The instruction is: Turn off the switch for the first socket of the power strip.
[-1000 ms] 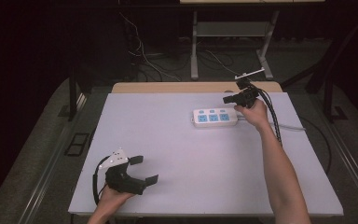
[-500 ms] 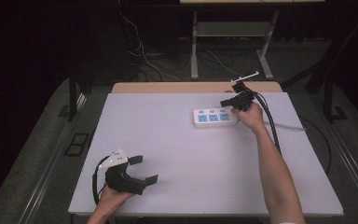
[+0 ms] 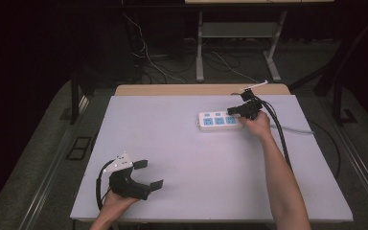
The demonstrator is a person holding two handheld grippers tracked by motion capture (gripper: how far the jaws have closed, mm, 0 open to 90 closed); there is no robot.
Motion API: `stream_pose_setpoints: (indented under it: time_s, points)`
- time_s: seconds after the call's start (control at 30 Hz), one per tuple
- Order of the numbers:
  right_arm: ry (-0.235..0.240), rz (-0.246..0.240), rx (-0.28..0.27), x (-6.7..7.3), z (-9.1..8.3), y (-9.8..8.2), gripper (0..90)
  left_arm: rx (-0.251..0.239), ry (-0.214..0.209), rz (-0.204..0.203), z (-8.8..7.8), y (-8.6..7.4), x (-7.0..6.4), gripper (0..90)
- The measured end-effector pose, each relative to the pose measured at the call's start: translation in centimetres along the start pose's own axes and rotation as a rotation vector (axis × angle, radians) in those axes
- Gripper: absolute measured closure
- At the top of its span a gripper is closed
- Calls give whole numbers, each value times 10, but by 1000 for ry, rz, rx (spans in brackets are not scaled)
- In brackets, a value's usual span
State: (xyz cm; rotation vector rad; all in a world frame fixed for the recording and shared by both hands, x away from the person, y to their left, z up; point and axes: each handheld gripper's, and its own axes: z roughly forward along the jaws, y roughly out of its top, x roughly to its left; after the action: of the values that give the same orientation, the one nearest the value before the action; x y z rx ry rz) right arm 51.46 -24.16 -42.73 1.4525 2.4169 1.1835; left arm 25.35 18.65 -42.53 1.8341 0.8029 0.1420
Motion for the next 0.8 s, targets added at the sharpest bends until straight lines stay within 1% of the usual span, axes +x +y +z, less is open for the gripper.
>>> stream_pose_setpoints:
  time_s: [0.03,0.1,0.23,0.27,0.33,0.37,0.5,0.57,0.6,0.8]
  points:
    - [0,0,0,0,0,0,899,-1,0,0,0,0,0,0]
    - [9,6,-18,-2,0,-3,900,-1,1,1,0,0,-1,0]
    - [4,1,-24,-1,0,-4,900,2,0,4,1,0,-1,0]
    - [9,7,-38,-2,0,-5,900,3,0,3,1,0,-1,0]
    - [13,12,-44,-2,0,-7,900,5,0,2,1,-1,-1,0]
    - [9,10,-57,-2,0,-8,900,5,-1,2,1,-1,-1,0]
    - [6,7,-55,-1,0,-8,900,10,-2,5,2,-1,-2,0]
    - [21,17,-57,-4,0,-9,900,10,-2,5,2,-1,-2,0]
    - [37,31,-69,-6,0,-10,900,10,-2,6,2,-1,-3,0]
    - [23,13,-63,-4,0,-10,900,11,-2,5,2,-1,-2,0]
